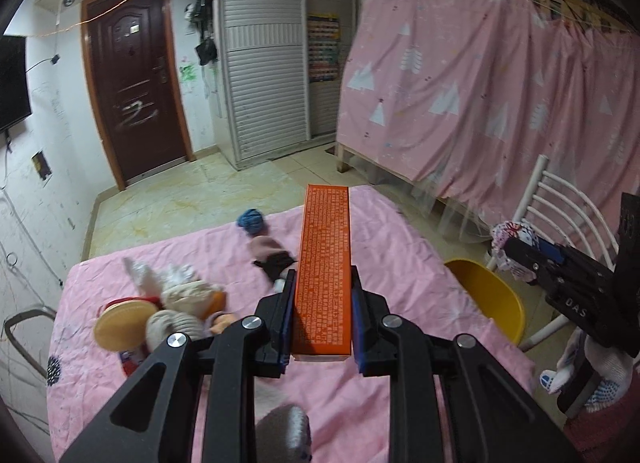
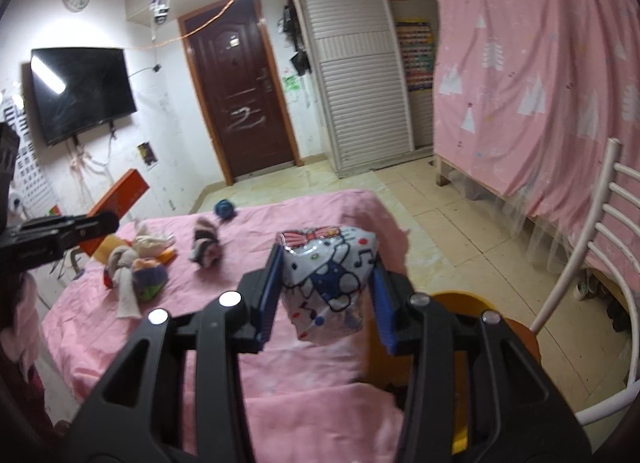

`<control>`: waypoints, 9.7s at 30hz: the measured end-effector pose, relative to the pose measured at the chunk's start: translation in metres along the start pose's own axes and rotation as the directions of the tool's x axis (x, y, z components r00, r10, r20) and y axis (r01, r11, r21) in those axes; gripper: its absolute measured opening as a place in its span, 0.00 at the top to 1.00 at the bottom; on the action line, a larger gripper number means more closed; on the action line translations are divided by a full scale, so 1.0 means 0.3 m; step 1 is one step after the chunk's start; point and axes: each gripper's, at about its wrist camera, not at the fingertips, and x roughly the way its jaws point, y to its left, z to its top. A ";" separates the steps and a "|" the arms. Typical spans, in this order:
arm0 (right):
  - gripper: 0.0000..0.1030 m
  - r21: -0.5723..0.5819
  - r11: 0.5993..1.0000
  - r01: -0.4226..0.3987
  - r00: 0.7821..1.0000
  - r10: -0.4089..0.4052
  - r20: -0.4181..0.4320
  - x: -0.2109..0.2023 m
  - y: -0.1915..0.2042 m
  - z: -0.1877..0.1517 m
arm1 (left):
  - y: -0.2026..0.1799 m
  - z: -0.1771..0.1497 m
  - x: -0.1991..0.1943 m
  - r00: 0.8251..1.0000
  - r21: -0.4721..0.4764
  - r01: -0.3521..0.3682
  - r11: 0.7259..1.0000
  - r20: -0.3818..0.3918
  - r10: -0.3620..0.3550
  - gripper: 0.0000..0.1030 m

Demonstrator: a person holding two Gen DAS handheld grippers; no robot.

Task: Collect trash
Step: 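Carry the snack bag and orange box with both tools over the yellow bucket, then open both tools to drop the snack bag and box into the bucket, then move both open tools back over the bed, then grasp the pink-and-black sock with the right tool while the left tool grasps the grey knit scarf, then carry the sock and scarf with both tools toward the yellow bucket, then open both tools over the bucket to drop the sock and scarf, then move both open tools back over the bed, then grasp the purple-and-orange plush toy with the right tool while the left tool grasps the round straw pad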

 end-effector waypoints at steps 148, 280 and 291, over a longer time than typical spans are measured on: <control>0.66 -0.234 0.953 -0.191 0.965 0.139 -0.224 0.456 0.510 0.106 | 0.483 -0.187 -0.209 0.992 -0.324 -0.040 0.945 0.103 0.078 0.55; 0.20 -0.141 0.945 -0.296 0.919 0.241 -0.313 0.452 0.681 -0.031 | 0.728 -0.221 -0.044 0.954 -0.340 -0.297 0.892 -0.066 0.293 0.37; 0.20 -0.192 0.924 -0.329 0.899 0.245 -0.364 0.491 0.747 -0.067 | 0.765 -0.271 0.022 0.926 -0.310 -0.377 0.873 -0.124 0.356 0.37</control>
